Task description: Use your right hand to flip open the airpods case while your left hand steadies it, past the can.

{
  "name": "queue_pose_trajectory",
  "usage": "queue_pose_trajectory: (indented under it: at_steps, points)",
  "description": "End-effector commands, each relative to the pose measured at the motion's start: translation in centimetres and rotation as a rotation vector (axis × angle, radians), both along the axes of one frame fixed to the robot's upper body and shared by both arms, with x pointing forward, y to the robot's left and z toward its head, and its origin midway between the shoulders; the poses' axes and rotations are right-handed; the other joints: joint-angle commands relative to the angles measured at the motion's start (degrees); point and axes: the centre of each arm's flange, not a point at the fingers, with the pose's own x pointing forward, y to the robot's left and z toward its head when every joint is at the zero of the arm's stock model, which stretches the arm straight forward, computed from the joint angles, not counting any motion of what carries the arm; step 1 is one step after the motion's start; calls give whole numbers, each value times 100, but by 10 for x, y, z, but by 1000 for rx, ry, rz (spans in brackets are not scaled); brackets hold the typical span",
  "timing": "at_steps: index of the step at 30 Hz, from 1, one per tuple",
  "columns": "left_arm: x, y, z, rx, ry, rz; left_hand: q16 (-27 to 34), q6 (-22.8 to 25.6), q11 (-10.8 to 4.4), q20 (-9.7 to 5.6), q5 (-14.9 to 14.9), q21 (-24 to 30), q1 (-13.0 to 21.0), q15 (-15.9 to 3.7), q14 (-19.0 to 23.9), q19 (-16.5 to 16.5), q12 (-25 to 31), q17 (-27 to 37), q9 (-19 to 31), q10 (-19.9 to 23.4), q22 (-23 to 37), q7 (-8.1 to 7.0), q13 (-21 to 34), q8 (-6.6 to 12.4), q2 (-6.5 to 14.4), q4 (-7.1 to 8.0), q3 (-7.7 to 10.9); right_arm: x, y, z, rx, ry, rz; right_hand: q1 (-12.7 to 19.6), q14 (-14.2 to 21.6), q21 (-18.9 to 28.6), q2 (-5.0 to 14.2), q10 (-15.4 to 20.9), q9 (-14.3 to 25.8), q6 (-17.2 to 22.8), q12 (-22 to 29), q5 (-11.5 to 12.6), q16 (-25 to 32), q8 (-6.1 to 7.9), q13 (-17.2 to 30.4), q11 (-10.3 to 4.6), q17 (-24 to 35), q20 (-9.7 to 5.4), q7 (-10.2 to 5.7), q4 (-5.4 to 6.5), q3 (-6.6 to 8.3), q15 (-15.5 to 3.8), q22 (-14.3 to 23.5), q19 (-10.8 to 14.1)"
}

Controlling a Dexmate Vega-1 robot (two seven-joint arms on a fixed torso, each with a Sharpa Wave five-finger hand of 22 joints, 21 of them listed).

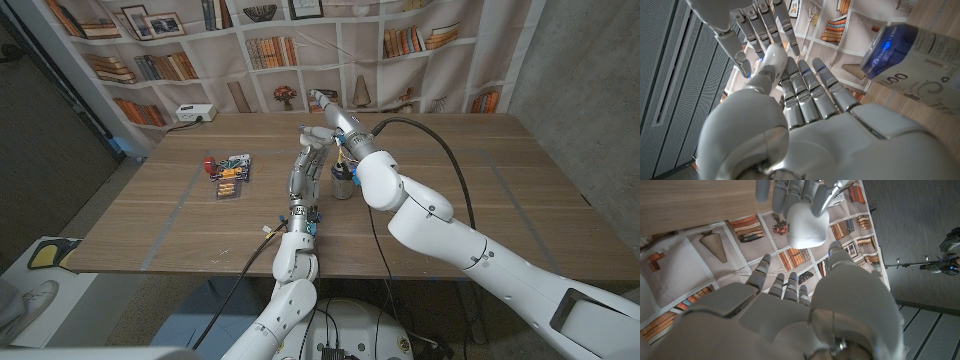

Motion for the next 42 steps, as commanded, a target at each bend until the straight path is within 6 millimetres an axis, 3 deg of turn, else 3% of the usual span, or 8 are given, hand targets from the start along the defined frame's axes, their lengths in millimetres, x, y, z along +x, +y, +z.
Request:
queue_pose_trajectory:
  at_steps: [1, 11, 21, 28, 40, 42]
  points:
    - [-4, 4, 1, 0, -19, -1, 21, 196, -238, -12, 22, 36, 34, -11, 48, 64, 35, 23, 352, 203, 24, -160, 27, 42, 75, 125, 163, -3, 4, -2, -5, 4, -5, 169, -19, 26, 12, 9, 8, 13, -9, 57, 36, 29, 0, -15, 13, -63, -24, -15, 90, -38, -4, 26]
    - [-8, 4, 2, 2, -24, 2, 18, 189, -263, -16, 19, 39, 28, -8, 71, 72, 42, 23, 353, 219, 26, -154, 48, 40, 74, 130, 168, -5, 6, -2, -10, -1, -4, 577, -1, 18, 56, 29, 7, 69, -18, 131, 41, 44, -3, -63, 7, -124, -83, -40, 284, -101, -6, 43]
    - [-10, 2, 0, -4, -17, -1, 9, 186, -268, -19, 16, 39, 21, -10, 85, 71, 47, 21, 354, 233, 28, -163, 73, 39, 71, 133, 173, -7, 4, -2, -4, 5, 7, 1131, -43, -13, 270, 100, 6, 156, -12, 344, 55, 47, -2, -116, 47, -220, -197, 10, 647, -173, -4, -60]
    - [-11, 1, 1, -6, -20, 0, 0, 179, -267, -14, 14, 36, 19, -11, 86, 61, 47, 18, 356, 233, 29, -174, 89, 37, 64, 131, 176, -7, 2, -1, 7, 9, 20, 1286, -73, -22, 396, 141, 6, 235, -1, 441, 85, 56, 1, -181, 109, -320, -299, 89, 835, -255, 1, -156]
    - [-9, 0, -1, -11, -12, -3, -13, 178, -254, -10, 11, 32, 11, -10, 81, 50, 49, 16, 363, 240, 30, -173, 114, 40, 62, 134, 180, -7, -1, 2, 23, 6, 39, 1419, -82, -11, 457, 241, 7, 407, 36, 537, 146, 87, 8, -222, 209, -393, -361, 203, 1084, -340, 8, -229]
    - [-8, 0, -2, -10, -12, -6, -13, 181, -259, -8, 10, 32, 7, -7, 84, 48, 46, 17, 363, 234, 30, -173, 120, 42, 64, 138, 181, -7, -1, 2, 29, 5, 39, 1464, -81, 1, 448, 259, 8, 526, 42, 566, 168, 119, 10, -231, 245, -408, -430, 233, 1169, -343, 10, -233]
